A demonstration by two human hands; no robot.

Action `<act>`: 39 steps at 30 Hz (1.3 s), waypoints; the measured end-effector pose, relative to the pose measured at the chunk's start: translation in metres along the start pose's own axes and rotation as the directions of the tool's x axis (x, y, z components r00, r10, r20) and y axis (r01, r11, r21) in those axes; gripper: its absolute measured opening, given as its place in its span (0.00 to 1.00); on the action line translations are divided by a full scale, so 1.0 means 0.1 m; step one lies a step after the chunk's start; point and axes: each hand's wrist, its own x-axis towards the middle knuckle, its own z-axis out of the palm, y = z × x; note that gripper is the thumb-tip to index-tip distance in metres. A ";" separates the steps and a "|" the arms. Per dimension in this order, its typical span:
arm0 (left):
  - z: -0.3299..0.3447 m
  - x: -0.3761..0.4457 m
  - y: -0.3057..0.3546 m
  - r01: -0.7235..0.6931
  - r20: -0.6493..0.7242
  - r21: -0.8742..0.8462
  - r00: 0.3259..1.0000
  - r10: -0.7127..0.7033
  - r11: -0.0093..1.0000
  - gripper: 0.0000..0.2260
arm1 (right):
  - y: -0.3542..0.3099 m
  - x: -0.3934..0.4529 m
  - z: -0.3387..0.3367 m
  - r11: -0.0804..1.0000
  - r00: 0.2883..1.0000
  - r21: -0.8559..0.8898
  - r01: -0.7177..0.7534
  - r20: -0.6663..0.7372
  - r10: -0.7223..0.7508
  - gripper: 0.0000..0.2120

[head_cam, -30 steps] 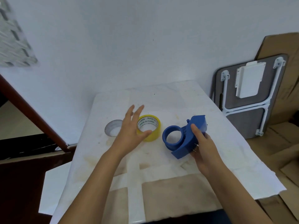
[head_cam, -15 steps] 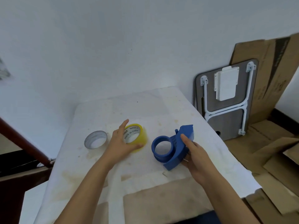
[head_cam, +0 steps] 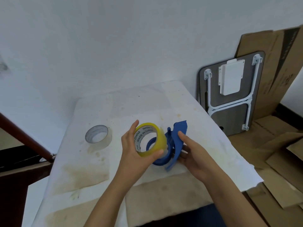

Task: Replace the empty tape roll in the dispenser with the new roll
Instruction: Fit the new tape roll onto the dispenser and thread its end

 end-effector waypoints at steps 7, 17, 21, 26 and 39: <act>0.05 -0.09 -0.01 -0.125 0.007 0.219 0.992 0.127 0.968 0.45 | 0.03 -0.04 -0.02 0.998 0.999 -0.054 0.044 0.007 -0.044 0.20; 0.26 -0.15 0.01 -0.101 -0.061 0.215 0.991 0.117 0.971 0.40 | 0.08 -0.04 0.04 0.998 0.998 0.015 0.066 0.009 -0.066 0.25; 0.29 -0.14 -0.01 -0.071 -0.032 0.257 0.996 0.082 0.964 0.42 | 0.06 -0.04 0.03 0.998 0.998 -0.001 0.059 0.011 -0.059 0.23; 0.30 -0.17 0.00 -0.034 0.019 0.205 0.999 0.030 0.978 0.39 | 0.06 -0.07 0.00 0.997 0.997 0.003 0.078 0.027 -0.078 0.22; -0.20 0.00 0.02 0.438 0.462 -0.260 0.839 -0.288 0.861 0.20 | -0.03 -0.19 -0.02 0.993 0.968 0.003 0.117 0.225 -0.115 0.13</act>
